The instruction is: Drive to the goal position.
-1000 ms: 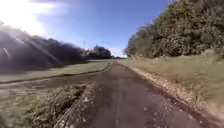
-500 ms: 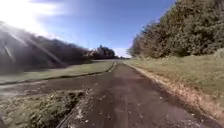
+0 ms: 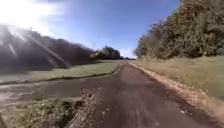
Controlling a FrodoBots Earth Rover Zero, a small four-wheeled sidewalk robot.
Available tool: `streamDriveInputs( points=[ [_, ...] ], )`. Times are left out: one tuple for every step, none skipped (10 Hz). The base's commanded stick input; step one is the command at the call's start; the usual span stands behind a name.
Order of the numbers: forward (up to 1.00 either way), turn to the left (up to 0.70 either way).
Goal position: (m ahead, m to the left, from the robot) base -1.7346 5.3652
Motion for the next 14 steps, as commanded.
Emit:
streamDriveInputs(
  points=[
    [0.85, 0.0],
    [0.85, 0.0],
    [0.85, 0.0],
    [0.85, 0.0],
    [0.85, 0.0],
    [0.85, 0.3],
    [0.85, 0.33],
    [0.85, 0.34],
    [0.85, 0.34],
    [0.85, 0.34],
    [0.85, 0.34],
    [0.85, 0.34],
    [0.85, 0.34],
    [0.85, 0.34]
  ],
)
